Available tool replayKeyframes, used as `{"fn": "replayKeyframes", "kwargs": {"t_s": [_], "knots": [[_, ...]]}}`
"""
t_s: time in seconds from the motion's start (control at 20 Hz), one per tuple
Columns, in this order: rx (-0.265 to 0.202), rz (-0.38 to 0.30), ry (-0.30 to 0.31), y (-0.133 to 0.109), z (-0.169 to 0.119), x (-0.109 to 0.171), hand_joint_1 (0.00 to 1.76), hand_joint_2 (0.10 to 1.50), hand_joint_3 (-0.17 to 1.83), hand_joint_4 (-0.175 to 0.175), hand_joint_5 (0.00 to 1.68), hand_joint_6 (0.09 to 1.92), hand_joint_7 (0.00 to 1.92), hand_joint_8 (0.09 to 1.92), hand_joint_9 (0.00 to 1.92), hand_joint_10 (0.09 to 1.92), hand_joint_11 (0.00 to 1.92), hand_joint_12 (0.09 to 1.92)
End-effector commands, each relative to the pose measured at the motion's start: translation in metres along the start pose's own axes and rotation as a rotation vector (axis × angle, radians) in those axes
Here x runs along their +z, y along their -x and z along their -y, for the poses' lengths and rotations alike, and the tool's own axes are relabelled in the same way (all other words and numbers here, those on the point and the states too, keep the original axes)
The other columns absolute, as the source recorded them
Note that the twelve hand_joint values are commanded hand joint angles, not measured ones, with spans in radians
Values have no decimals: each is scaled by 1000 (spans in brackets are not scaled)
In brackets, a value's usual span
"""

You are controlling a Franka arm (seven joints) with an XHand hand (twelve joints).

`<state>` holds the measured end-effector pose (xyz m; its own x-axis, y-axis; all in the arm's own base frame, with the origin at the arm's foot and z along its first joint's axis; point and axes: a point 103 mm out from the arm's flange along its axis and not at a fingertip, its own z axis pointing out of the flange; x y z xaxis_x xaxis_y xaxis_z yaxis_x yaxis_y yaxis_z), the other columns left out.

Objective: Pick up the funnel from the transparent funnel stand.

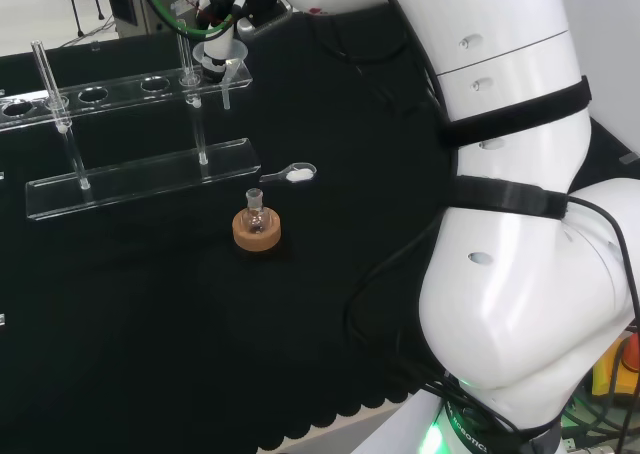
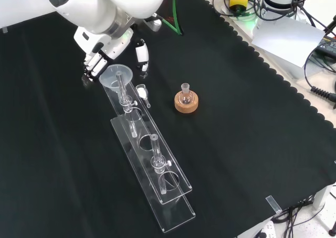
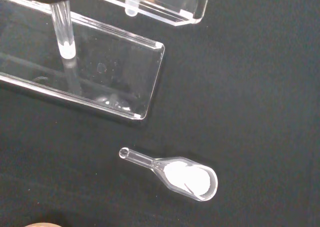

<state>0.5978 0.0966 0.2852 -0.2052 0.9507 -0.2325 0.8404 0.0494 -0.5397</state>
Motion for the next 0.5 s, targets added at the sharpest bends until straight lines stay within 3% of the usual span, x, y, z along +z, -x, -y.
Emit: {"fn": "replayKeyframes", "kwargs": {"t_s": [0.05,0.5], "knots": [[-7,1,-14,0,-4,3,701,624,466,-39,80,87,0,525,142,903,514,1368],[-5,12,-24,1,-6,6,706,607,526,-43,141,87,29,672,322,791,557,1344]]}}
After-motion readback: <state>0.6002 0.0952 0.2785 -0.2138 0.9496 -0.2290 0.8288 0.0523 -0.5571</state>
